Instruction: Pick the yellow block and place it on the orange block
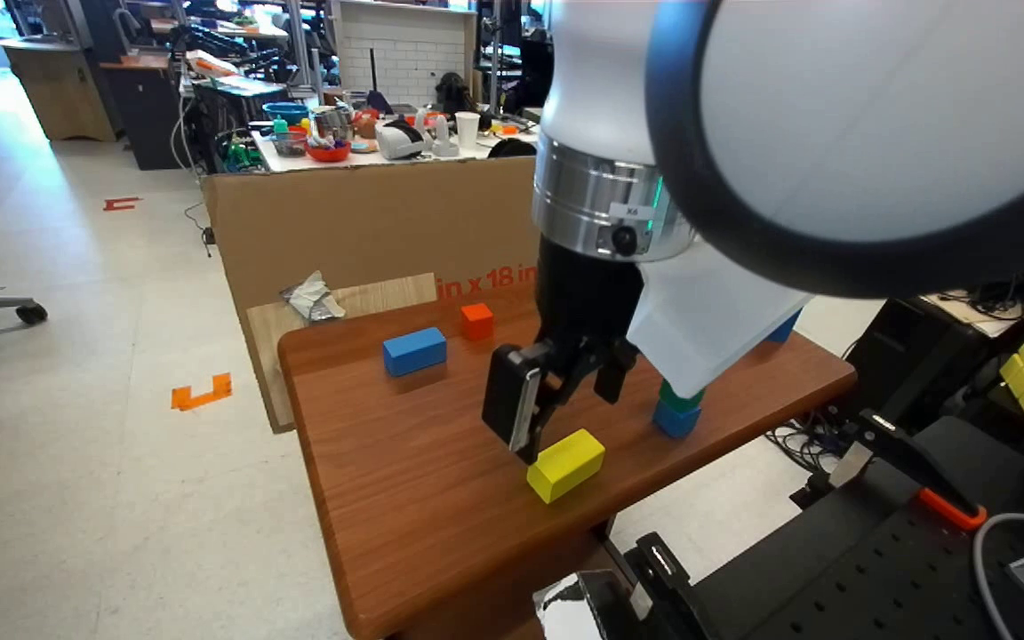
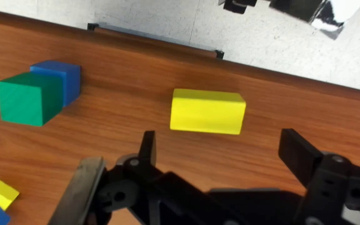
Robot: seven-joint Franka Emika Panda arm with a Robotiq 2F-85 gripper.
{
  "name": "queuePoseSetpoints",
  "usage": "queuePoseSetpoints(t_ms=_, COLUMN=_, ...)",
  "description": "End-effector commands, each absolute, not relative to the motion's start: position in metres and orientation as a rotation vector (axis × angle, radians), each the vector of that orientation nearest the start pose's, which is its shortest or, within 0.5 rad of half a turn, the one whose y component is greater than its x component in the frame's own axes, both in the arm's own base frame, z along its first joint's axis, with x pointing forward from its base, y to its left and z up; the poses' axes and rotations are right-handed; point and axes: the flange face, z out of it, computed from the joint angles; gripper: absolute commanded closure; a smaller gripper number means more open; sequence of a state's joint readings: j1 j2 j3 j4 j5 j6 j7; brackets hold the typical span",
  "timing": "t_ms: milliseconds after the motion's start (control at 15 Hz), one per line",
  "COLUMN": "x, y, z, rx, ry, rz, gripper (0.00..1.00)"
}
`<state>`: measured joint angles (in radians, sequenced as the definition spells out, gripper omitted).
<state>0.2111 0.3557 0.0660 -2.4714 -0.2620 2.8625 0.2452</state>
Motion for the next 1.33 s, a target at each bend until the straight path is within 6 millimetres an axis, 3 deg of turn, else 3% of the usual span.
queuePoseSetpoints(t_ms=0, x=0.449, y=0.149, z=0.142, rx=-3.104, ry=-0.42, rz=0.028, gripper=0.0)
queuePoseSetpoints(t_ms=667, x=0.46, y=0.128, z=0.139, rx=-3.115, ry=-0.236, rz=0.117, gripper=0.0)
queuePoseSetpoints(t_ms=1267, x=0.476, y=0.133, z=0.138, rx=-3.127, ry=-0.246, rz=0.16, gripper=0.0)
